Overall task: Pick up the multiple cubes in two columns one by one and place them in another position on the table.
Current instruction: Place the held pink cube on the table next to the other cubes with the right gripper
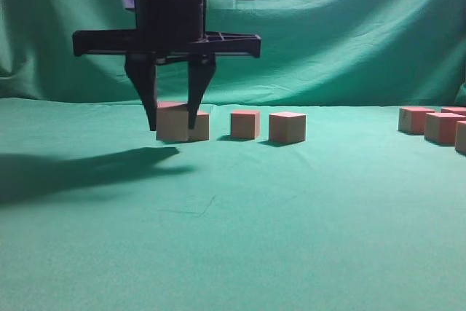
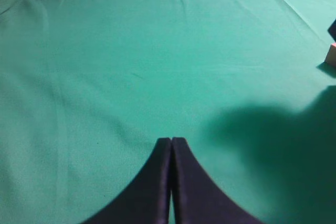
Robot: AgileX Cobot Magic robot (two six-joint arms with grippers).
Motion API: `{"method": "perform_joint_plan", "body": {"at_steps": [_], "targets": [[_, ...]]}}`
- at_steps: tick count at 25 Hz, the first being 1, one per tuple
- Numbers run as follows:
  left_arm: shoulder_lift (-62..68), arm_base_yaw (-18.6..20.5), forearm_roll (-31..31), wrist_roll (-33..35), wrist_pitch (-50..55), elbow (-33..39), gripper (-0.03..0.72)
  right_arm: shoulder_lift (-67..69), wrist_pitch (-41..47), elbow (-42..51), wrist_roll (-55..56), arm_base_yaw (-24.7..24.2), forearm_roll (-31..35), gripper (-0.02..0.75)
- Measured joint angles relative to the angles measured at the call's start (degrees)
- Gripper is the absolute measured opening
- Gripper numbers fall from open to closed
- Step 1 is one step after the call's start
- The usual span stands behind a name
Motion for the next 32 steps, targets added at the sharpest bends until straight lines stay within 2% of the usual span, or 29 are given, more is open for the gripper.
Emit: {"method": "perform_joint_plan", "body": {"at_steps": [12, 32], "targets": [[0.0, 0.0, 0.0, 0.0, 0.0, 0.0, 0.000, 0.6, -4.5, 0.0, 2.7, 0.0, -2.1, 0.267], [0.0, 0.0, 0.0, 0.0, 0.0, 0.0, 0.000, 1.8, -3.7, -0.1, 2.8, 0.0, -2.2, 0.267]]}}
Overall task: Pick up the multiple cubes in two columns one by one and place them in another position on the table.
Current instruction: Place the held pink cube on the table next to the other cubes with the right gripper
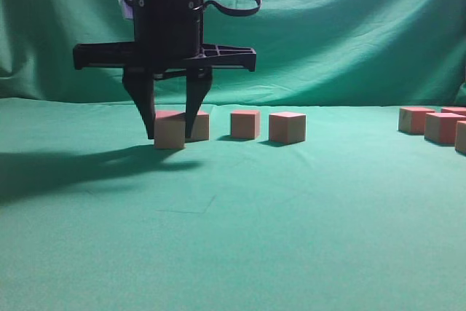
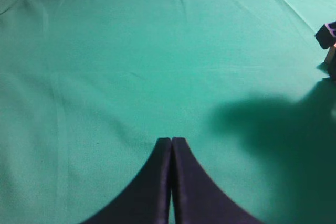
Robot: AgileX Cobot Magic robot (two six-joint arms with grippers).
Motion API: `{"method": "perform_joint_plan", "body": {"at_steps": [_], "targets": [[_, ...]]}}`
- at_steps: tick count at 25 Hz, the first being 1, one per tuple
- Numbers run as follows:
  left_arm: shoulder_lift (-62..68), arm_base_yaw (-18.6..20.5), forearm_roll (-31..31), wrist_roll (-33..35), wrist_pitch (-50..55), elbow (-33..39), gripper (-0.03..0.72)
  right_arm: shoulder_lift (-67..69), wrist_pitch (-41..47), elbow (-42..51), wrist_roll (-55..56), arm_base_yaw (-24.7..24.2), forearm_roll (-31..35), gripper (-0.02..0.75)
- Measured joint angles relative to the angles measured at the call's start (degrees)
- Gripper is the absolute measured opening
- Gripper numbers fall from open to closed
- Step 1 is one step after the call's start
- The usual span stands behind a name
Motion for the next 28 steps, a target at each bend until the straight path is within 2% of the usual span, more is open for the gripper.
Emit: {"method": "perform_joint_plan", "body": {"at_steps": [2, 8, 10, 13, 19, 24, 25, 28], "targets": [[0.0, 0.0, 0.0, 0.0, 0.0, 0.0, 0.000, 0.0, 0.0, 0.0, -0.5, 0.0, 0.0, 0.267], [0.0, 0.0, 0.0, 0.0, 0.0, 0.0, 0.000, 0.3, 0.0, 0.0, -1.9, 0.0, 0.3, 0.537], [0.0, 0.0, 0.0, 0.0, 0.0, 0.0, 0.000, 0.4, 0.0, 0.0, -2.1, 0.0, 0.4, 0.593], [0.0, 0.0, 0.0, 0.0, 0.0, 0.0, 0.000, 0.4, 1.1, -0.3, -2.5, 0.0, 0.7, 0.580], [0.0, 0.0, 0.0, 0.0, 0.0, 0.0, 0.000, -1.4, 12.3, -7.7, -11.9, 0.0, 0.8, 0.580], [0.0, 0.0, 0.0, 0.0, 0.0, 0.0, 0.000, -7.8, 13.8, -12.0, -18.5, 0.1, -2.2, 0.580], [0.0, 0.0, 0.0, 0.0, 0.0, 0.0, 0.000, -9.1, 13.9, -12.0, -19.9, 0.1, -2.9, 0.538], [0.0, 0.0, 0.0, 0.0, 0.0, 0.0, 0.000, -14.1, 14.3, -11.4, -23.0, -0.3, -3.7, 0.533]]}}
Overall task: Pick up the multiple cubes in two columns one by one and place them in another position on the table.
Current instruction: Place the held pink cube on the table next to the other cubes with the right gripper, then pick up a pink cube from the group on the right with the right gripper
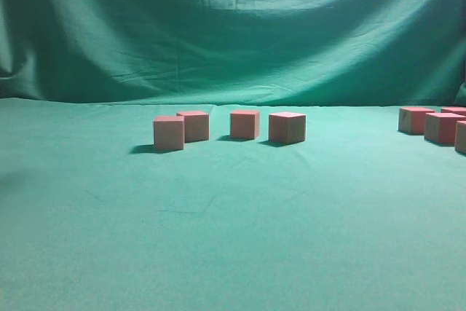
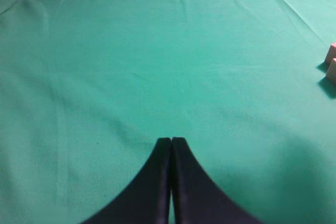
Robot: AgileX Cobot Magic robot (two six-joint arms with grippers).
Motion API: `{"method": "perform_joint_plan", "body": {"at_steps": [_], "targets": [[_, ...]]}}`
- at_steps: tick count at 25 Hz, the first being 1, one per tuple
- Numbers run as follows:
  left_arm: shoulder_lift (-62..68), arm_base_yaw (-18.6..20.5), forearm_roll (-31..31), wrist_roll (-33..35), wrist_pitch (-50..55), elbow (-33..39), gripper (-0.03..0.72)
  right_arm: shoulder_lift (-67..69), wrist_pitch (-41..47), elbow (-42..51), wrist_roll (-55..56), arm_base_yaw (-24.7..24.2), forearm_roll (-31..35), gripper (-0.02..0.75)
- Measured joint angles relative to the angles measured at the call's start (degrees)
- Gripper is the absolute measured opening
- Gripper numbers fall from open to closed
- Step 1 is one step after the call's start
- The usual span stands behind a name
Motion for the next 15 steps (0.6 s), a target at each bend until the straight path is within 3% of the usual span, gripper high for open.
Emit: {"method": "perform_joint_plan", "body": {"at_steps": [7, 15], "targets": [[0.0, 0.0, 0.0, 0.0, 0.0, 0.0, 0.000, -14.3, 0.4, 6.7, -1.6, -2.8, -0.4, 0.533], [0.0, 0.0, 0.0, 0.0, 0.0, 0.0, 0.000, -25.9, 0.5, 28.7, 0.3, -13.5, -0.9, 0.533]]}}
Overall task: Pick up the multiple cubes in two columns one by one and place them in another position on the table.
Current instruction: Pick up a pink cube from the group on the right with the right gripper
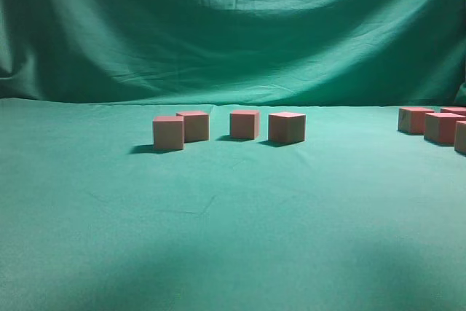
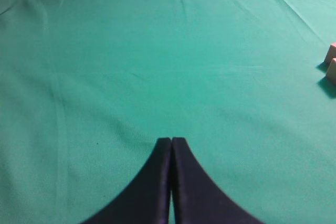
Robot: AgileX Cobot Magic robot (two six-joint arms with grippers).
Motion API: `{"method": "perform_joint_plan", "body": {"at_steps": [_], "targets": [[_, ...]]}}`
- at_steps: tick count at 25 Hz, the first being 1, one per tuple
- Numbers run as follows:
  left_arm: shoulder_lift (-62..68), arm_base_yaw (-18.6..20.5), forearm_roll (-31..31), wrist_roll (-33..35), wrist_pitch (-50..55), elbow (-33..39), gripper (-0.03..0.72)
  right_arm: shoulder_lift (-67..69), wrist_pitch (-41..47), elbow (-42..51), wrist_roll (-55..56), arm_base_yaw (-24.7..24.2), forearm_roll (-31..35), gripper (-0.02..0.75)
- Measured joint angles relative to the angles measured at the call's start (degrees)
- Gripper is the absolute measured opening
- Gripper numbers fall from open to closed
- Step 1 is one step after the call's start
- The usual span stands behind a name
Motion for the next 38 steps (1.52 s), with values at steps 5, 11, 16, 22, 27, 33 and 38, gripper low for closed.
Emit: {"method": "perform_joint_plan", "body": {"at_steps": [5, 11, 16, 22, 27, 33, 38], "targets": [[0.0, 0.0, 0.0, 0.0, 0.0, 0.0, 0.000, -1.8, -1.5, 14.8, 2.3, -4.1, 0.5, 0.533], [0.0, 0.0, 0.0, 0.0, 0.0, 0.0, 0.000, -1.8, -11.6, 27.8, 2.4, -11.0, 7.5, 0.533], [0.0, 0.0, 0.0, 0.0, 0.0, 0.0, 0.000, -1.8, -18.6, 31.6, 2.3, -17.0, 9.0, 0.533], [0.0, 0.0, 0.0, 0.0, 0.0, 0.0, 0.000, -1.8, -25.5, 31.9, 1.0, -18.7, 9.5, 0.533], [0.0, 0.0, 0.0, 0.0, 0.0, 0.0, 0.000, -1.8, -27.3, 31.9, 1.0, -18.7, 9.4, 0.533], [0.0, 0.0, 0.0, 0.0, 0.0, 0.0, 0.000, 2.4, -29.1, 31.9, 1.0, -18.7, 8.7, 0.533], [0.0, 0.0, 0.0, 0.0, 0.0, 0.0, 0.000, 6.3, -31.0, 31.9, 1.0, -18.7, 7.7, 0.533]]}}
